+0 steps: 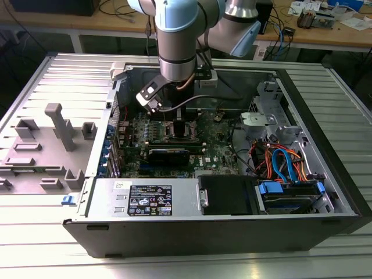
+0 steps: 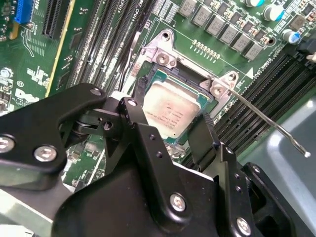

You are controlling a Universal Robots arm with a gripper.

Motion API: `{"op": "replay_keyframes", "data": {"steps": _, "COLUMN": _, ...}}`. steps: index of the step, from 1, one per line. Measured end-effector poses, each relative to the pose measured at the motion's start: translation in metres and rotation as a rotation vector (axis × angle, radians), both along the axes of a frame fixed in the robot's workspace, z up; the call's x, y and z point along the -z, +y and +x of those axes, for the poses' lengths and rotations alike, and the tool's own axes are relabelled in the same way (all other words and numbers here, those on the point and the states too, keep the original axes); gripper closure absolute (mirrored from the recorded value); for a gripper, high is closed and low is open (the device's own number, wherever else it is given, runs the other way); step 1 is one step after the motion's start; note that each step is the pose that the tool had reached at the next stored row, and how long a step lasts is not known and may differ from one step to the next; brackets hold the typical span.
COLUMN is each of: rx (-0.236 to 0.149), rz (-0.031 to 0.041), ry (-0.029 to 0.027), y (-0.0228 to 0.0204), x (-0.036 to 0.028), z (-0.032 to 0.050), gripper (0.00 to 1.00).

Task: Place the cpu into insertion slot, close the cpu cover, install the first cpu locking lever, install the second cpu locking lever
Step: 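Place the cpu into insertion slot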

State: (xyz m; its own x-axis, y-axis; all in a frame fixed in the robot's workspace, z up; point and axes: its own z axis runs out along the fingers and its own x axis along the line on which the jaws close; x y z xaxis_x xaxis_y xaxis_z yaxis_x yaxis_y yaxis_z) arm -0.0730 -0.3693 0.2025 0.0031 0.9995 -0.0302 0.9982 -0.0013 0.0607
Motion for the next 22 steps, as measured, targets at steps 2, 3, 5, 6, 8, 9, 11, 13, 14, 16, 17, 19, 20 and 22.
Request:
{"op": "replay_keyframes", "data": {"steps": 2, "rx": 0.0, "rz": 0.0, "ry": 0.0039, "y": 0.0, "x": -0.003, "z": 0.0002, "gripper": 0.38}}
{"op": "replay_keyframes", "data": {"steps": 3, "rx": 0.0, "rz": -0.0006, "ry": 0.0079, "y": 0.0001, "x": -0.0045, "z": 0.0007, "gripper": 0.38}}
{"op": "replay_keyframes", "data": {"steps": 5, "rx": 0.0, "rz": -0.0057, "ry": 0.0157, "y": 0.0006, "x": -0.0056, "z": 0.0035, "gripper": 0.4}}
{"op": "replay_keyframes", "data": {"steps": 6, "rx": 0.0, "rz": -0.0076, "ry": 0.0191, "y": 0.0008, "x": -0.0063, "z": 0.0046, "gripper": 0.46}}
{"op": "replay_keyframes", "data": {"steps": 8, "rx": 0.0, "rz": -0.011, "ry": 0.0236, "y": 0.0011, "x": -0.0073, "z": 0.0059, "gripper": 0.59}}
{"op": "replay_keyframes", "data": {"steps": 9, "rx": 0.0, "rz": -0.0123, "ry": 0.0253, "y": 0.0012, "x": -0.0078, "z": 0.0062, "gripper": 0.59}}
{"op": "replay_keyframes", "data": {"steps": 11, "rx": 0.0, "rz": -0.0146, "ry": 0.0282, "y": 0.0012, "x": -0.0083, "z": 0.0068, "gripper": 0.71}}
{"op": "replay_keyframes", "data": {"steps": 13, "rx": 0.0, "rz": -0.0164, "ry": 0.0289, "y": 0.0013, "x": -0.0084, "z": 0.0069, "gripper": 0.84}}
{"op": "replay_keyframes", "data": {"steps": 14, "rx": 0.0, "rz": -0.0168, "ry": 0.0289, "y": 0.0013, "x": -0.0084, "z": 0.0069, "gripper": 0.84}}
{"op": "replay_keyframes", "data": {"steps": 16, "rx": 0.0, "rz": -0.0172, "ry": 0.0289, "y": 0.0013, "x": -0.0085, "z": 0.0069, "gripper": 0.84}}
{"op": "replay_keyframes", "data": {"steps": 17, "rx": 0.0, "rz": -0.0174, "ry": 0.0289, "y": 0.0013, "x": -0.0084, "z": 0.0069, "gripper": 0.84}}
{"op": "replay_keyframes", "data": {"steps": 19, "rx": 0.0, "rz": -0.0177, "ry": 0.029, "y": 0.0013, "x": -0.0087, "z": 0.0069, "gripper": 0.84}}
{"op": "replay_keyframes", "data": {"steps": 20, "rx": 0.0, "rz": -0.0185, "ry": 0.0291, "y": 0.0013, "x": -0.0099, "z": 0.0069, "gripper": 0.84}}
{"op": "replay_keyframes", "data": {"steps": 22, "rx": -0.001, "rz": -0.0196, "ry": 0.0291, "y": 0.0013, "x": -0.0112, "z": 0.0069, "gripper": 0.85}}
